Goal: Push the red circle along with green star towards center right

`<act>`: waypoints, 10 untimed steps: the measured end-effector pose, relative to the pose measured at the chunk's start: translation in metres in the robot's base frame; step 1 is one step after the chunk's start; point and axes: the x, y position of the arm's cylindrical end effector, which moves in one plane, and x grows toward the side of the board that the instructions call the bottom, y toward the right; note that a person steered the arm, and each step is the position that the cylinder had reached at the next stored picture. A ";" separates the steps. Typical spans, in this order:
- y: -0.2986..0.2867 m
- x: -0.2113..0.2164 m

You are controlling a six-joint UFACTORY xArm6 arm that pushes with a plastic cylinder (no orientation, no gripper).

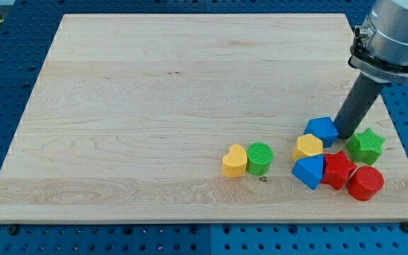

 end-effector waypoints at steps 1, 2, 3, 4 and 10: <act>0.041 -0.038; 0.093 -0.006; 0.124 0.031; 0.135 0.041; 0.020 0.131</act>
